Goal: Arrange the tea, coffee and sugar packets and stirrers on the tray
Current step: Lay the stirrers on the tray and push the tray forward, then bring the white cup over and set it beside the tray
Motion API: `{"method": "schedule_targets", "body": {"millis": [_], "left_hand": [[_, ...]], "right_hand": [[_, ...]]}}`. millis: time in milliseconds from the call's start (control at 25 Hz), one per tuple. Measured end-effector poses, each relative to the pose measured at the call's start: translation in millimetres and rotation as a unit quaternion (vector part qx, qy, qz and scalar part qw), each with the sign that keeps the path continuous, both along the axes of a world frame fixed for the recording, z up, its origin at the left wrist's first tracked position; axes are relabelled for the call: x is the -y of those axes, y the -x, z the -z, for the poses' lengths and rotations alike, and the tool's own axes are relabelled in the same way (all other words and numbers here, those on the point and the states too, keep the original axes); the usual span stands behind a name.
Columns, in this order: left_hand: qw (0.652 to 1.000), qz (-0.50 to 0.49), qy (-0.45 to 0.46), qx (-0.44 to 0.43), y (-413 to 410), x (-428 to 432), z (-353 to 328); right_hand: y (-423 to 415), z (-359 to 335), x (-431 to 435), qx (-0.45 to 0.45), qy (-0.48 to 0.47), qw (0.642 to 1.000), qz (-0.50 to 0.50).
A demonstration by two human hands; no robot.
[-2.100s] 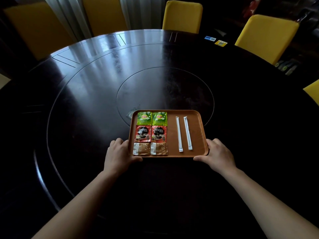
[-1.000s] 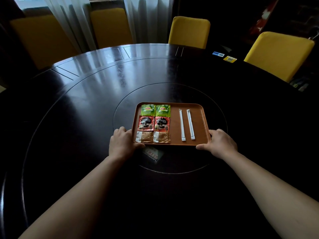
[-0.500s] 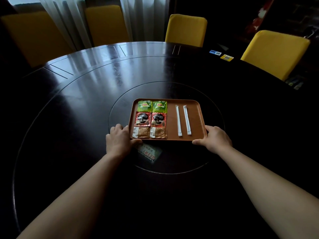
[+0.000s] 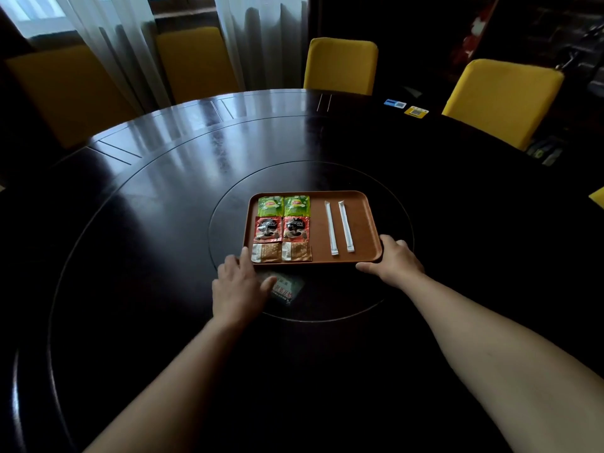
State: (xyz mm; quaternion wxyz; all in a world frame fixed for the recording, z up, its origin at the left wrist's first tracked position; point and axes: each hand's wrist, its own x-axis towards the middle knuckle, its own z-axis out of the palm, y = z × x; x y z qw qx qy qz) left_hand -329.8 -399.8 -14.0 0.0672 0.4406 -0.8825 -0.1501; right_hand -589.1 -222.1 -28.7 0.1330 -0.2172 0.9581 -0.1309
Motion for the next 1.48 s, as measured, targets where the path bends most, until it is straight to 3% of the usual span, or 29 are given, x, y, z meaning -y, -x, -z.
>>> {"method": "schedule_targets", "body": {"millis": [80, 200, 480, 760, 960, 1080, 1320, 1480], "left_hand": [[0.998, 0.039, 0.027, -0.048, -20.4, -39.3, 1.7], [0.992, 0.096, 0.033, -0.077, -50.2, -99.6, 10.6], [0.980, 0.190, 0.041, 0.048, -80.8, -182.5, 38.8], [0.975, 0.196, 0.066, 0.080, -81.4, -186.1, 44.2], [0.976, 0.196, 0.056, 0.079, -82.3, -186.4, 45.4], [0.976, 0.197, 0.052, 0.077, -82.3, -186.5, 46.1], [0.976, 0.201, 0.044, 0.069, -81.9, -185.2, 48.7], [0.976, 0.203, 0.048, 0.065, -82.3, -185.3, 49.3]], "right_hand": [[-9.5, -8.1, -1.0, -0.009, -0.007, 1.000, -0.010], [-37.9, -24.2, -23.4, 0.025, 0.054, 0.998, -0.021], [-170.3, -49.9, -166.0, 0.098, 0.168, 0.981, 0.005], [-275.7, -78.9, -318.8, 0.017, 0.171, 0.982, 0.073], [-330.4, -90.4, -400.1, -0.058, 0.176, 0.962, 0.202], [-375.6, -82.1, -421.5, -0.047, 0.151, 0.945, 0.285], [-419.4, -54.9, -427.7, 0.096, 0.144, 0.909, 0.378], [-420.2, -35.3, -412.5, 0.064, 0.129, 0.911, 0.386]]}}
